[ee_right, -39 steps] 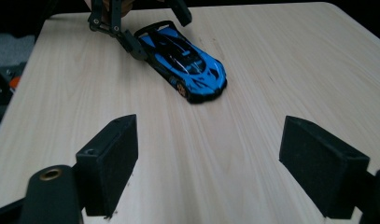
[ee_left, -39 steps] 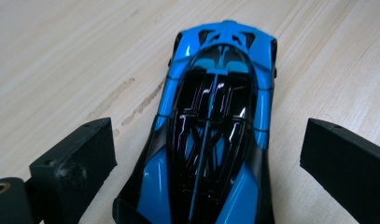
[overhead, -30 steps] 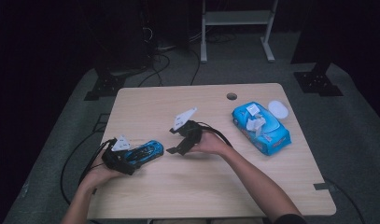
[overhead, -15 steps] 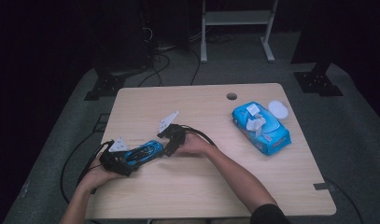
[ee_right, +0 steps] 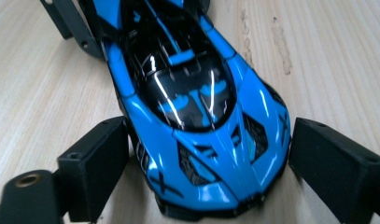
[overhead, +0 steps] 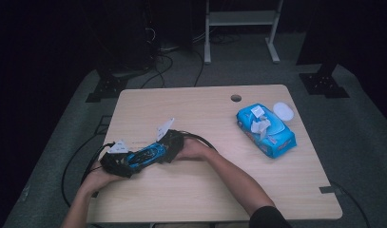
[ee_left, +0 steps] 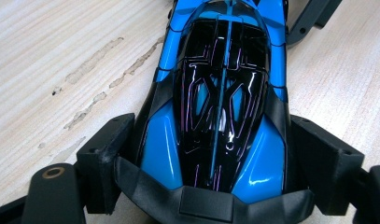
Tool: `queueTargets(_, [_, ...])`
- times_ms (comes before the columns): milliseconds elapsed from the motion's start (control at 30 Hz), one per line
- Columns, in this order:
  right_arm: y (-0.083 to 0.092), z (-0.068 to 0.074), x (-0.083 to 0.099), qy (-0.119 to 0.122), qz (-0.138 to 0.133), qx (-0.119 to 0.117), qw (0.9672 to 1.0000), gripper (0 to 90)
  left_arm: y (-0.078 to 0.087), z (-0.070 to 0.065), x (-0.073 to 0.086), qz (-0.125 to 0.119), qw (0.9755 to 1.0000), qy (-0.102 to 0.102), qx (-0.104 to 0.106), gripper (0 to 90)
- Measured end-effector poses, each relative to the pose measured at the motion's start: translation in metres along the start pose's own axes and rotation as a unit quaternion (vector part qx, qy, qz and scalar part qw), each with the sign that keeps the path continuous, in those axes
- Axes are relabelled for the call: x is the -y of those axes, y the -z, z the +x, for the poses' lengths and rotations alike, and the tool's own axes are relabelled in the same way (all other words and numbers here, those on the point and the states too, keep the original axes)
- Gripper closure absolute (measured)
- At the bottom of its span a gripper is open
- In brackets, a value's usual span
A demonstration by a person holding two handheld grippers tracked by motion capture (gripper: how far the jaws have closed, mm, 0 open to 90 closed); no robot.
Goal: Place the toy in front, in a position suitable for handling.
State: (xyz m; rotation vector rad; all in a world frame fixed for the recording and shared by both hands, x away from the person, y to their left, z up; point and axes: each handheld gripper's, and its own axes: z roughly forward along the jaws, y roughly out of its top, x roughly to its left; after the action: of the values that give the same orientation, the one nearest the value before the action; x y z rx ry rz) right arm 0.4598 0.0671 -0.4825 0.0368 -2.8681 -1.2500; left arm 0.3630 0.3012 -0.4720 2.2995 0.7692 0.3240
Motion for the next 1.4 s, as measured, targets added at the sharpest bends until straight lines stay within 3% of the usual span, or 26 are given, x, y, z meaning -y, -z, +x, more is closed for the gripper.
queueTargets(367, [-0.002, 0.003, -0.004, 0.015, 0.000, 0.010, 0.9998, 11.8, 0.001, -0.002, 0.000, 0.001, 1.0000, -0.005, -0.001, 21.8])
queueTargets(567, [0.002, 0.007, -0.007, 0.031, 0.009, 0.016, 0.9994, 15.2, 0.008, -0.003, -0.006, -0.013, 0.9998, -0.012, 0.006, 22.9])
queueTargets(667, [0.005, 0.009, -0.009, 0.033, 0.021, 0.020, 0.9990, 15.3, 0.007, -0.005, -0.009, -0.004, 0.9997, -0.022, 0.005, 23.0])
queueTargets(733, [0.007, 0.010, -0.010, 0.029, 0.026, 0.016, 0.9991, 15.4, 0.009, -0.006, -0.012, -0.012, 0.9996, -0.024, 0.008, 22.9])
queueTargets(967, [0.038, 0.017, -0.012, 0.030, 0.026, 0.035, 0.9986, 15.6, 0.014, -0.016, -0.034, -0.034, 0.9981, -0.050, 0.013, 23.0])
queueTargets(1167, [0.079, 0.029, -0.013, 0.031, 0.021, 0.067, 0.9971, 15.7, 0.018, -0.031, -0.064, -0.055, 0.9949, -0.082, 0.019, 23.0])
queueTargets(1200, [0.079, 0.029, -0.013, 0.031, 0.021, 0.067, 0.9971, 15.7, 0.018, -0.031, -0.064, -0.055, 0.9949, -0.082, 0.019, 23.0])
queueTargets(1233, [0.094, 0.034, -0.011, 0.033, 0.025, 0.076, 0.9963, 16.4, 0.017, -0.037, -0.076, -0.054, 0.9933, -0.100, 0.020, 23.0])
queueTargets(1400, [0.130, 0.048, 0.000, 0.025, 0.028, 0.100, 0.9943, 16.5, 0.009, -0.055, -0.100, -0.075, 0.9891, -0.120, 0.041, 23.0])
